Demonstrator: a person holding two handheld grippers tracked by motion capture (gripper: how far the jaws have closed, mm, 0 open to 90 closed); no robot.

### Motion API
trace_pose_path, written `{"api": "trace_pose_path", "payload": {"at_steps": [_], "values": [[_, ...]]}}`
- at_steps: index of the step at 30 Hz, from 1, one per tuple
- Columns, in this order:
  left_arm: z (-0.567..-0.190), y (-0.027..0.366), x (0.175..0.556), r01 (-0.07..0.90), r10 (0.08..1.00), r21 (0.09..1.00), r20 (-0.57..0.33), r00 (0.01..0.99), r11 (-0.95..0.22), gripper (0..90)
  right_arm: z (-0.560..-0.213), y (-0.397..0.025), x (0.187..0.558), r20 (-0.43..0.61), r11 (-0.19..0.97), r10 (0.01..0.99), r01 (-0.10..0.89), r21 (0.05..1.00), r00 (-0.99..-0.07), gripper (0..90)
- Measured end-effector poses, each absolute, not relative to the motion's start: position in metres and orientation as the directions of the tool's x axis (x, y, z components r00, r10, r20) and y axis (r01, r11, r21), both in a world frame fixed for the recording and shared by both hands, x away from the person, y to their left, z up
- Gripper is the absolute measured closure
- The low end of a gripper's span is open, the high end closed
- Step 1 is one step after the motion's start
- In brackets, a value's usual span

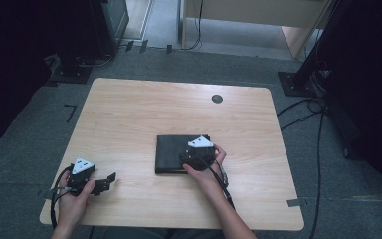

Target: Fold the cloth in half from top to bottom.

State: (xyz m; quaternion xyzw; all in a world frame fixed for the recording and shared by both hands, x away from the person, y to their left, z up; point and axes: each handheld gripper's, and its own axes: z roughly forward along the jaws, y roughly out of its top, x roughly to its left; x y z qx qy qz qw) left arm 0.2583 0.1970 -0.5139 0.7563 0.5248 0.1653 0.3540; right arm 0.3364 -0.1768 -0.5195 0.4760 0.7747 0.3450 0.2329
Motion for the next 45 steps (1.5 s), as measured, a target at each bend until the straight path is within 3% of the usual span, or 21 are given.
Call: {"api": "trace_pose_path", "payload": {"at_steps": [10,20,21,24,26,31,45], "values": [[-0.515,0.197,0.259,0.674,0.908,0.711,-0.125,0.400,-0.199,10.9,-0.521,-0.176,0.399,-0.048,0.299,0.908,0.563,0.770,-0.416,13.6],[-0.516,0.198,0.258,0.667,0.905,0.719,-0.129,0.405,-0.196,10.9,-0.519,-0.177,0.411,-0.031,0.268,0.924,0.588,0.763,-0.381,14.1],[-0.516,0.198,0.258,0.665,0.905,0.720,-0.128,0.406,-0.197,10.9,-0.517,-0.179,0.408,-0.007,0.247,0.927,0.596,0.764,-0.375,13.7],[-0.517,0.196,0.257,0.659,0.905,0.722,-0.113,0.410,-0.208,10.1,-0.510,-0.186,0.401,0.033,0.227,0.917,0.589,0.776,-0.397,1.0],[-0.517,0.193,0.257,0.655,0.909,0.721,-0.084,0.409,-0.228,10.1,-0.504,-0.191,0.395,0.073,0.197,0.913,0.591,0.782,-0.401,0.8],[-0.518,0.184,0.255,0.648,0.912,0.703,0.005,0.409,-0.294,10.0,-0.486,-0.211,0.370,0.059,0.206,0.911,0.576,0.791,-0.407,0.5],[-0.518,0.184,0.255,0.650,0.914,0.701,0.009,0.405,-0.295,9.9,-0.477,-0.318,0.294,0.049,0.172,0.939,0.588,0.790,-0.340,0.5]]}}
